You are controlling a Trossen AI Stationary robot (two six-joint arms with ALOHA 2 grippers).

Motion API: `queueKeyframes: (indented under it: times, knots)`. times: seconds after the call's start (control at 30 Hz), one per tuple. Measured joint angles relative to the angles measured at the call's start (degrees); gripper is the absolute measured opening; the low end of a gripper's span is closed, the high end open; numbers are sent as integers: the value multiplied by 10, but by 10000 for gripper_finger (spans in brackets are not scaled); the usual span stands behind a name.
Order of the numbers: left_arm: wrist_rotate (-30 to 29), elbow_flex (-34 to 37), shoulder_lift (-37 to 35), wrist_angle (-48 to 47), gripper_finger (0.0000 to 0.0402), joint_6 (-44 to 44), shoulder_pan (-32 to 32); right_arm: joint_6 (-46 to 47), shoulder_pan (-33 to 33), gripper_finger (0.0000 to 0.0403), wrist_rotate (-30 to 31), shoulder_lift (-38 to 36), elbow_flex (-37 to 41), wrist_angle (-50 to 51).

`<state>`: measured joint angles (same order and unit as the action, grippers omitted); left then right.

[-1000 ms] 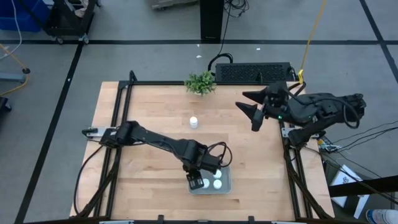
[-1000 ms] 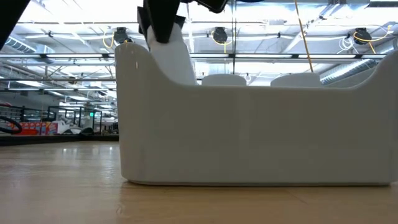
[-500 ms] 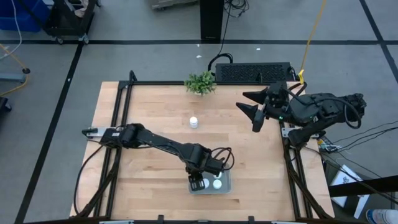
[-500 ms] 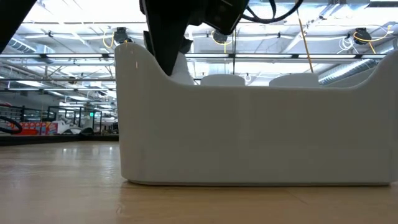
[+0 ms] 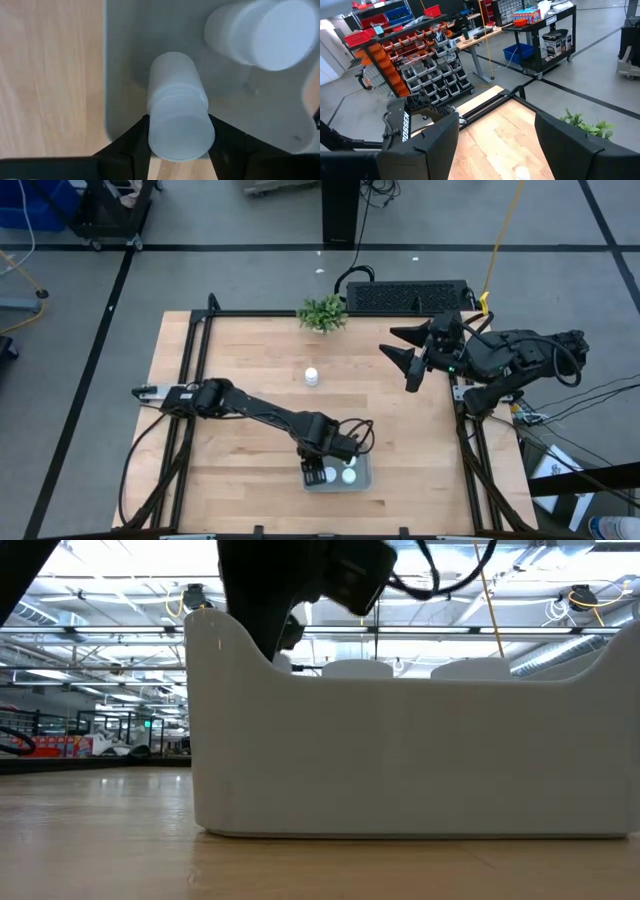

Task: Pick and place pill bottles into a basket
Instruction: Put the white medicine bottle into the gray bin

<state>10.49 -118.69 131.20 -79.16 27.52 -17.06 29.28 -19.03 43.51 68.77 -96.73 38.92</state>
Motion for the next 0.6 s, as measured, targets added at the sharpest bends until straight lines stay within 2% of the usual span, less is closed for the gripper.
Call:
queueKeyframes:
  times: [0.13,0.37,0.6]
  knots:
    - [0,22,0,-2,177,6,0,0,0,254,0,0,0,-1]
    - [0,22,0,9,166,14,1,0,-2,254,0,0,0,1]
    - [20,21,0,15,233,14,2,0,-3,254,0,0,0,3]
